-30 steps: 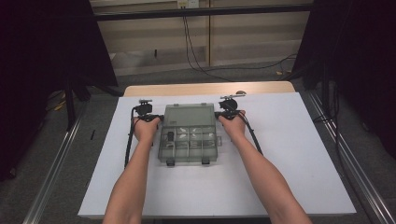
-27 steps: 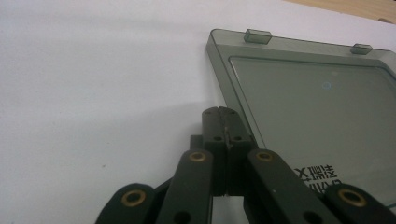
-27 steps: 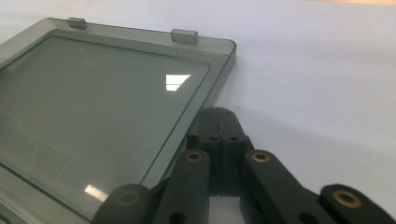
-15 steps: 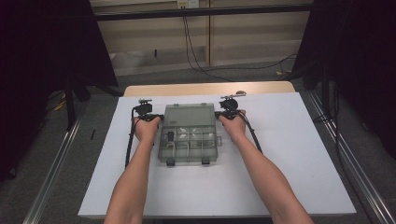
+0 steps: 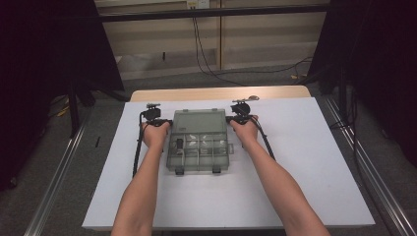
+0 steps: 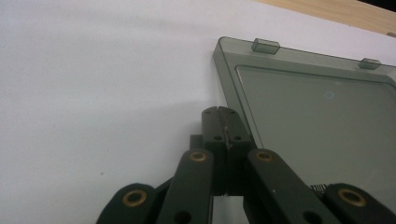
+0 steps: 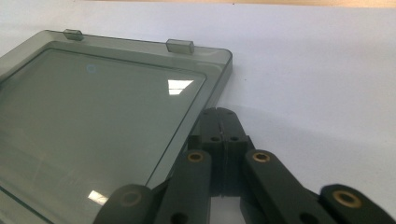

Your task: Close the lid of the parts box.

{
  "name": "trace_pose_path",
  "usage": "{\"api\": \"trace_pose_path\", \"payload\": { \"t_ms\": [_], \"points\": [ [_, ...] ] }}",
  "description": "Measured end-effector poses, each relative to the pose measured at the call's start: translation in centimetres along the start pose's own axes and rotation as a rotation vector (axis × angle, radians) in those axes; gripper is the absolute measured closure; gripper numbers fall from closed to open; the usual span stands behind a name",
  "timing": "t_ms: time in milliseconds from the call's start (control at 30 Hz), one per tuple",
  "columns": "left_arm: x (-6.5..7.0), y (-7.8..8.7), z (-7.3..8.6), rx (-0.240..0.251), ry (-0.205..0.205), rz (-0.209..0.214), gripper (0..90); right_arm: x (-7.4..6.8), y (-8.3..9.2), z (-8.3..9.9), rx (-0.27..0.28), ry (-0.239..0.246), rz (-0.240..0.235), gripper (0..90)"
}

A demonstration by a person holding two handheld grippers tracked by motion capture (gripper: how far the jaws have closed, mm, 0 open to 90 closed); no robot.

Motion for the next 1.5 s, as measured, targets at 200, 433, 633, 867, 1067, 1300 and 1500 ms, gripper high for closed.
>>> {"api": "trace_pose_path", "payload": {
  "t_ms": [200,433,633,867,1067,1300,1500],
  "points": [
    [0.0,0.2,-0.1,0.013,0.014,0.011,90.0,0.2,0.1,0.0,0.005,-0.024,-0.023,90.0],
    [0.2,0.9,-0.4,0.039,0.02,0.033,90.0,0.3,0.7,-0.3,0.032,-0.042,-0.045,90.0],
    [0.3,2.1,-0.7,0.051,0.029,0.068,90.0,0.5,1.4,-0.4,0.064,-0.077,-0.096,90.0],
    [0.9,3.9,-1.1,0.079,-0.002,0.081,90.0,0.4,2.8,-1.0,0.108,-0.058,-0.145,90.0],
    [1.4,5.7,-1.0,0.106,-0.019,0.107,90.0,0.3,4.4,-1.6,0.133,-0.037,-0.195,90.0],
    [2.3,7.2,-0.7,0.112,-0.081,0.098,90.0,0.1,6.0,-1.7,0.147,0.006,-0.222,90.0],
    [2.9,8.1,-0.4,0.102,-0.125,0.085,90.0,-0.3,7.0,-1.6,0.16,0.058,-0.218,90.0]
  ]
}}
Point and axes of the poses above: each handheld gripper's, and its own axes: y roughly backward along the jaws, z roughly out of its underside, x roughly to its right, the point moved 1 cm from there along -y, roughly forward along the jaws, and after that the axes turned 8 degrees about z, right-handed, at the moved point
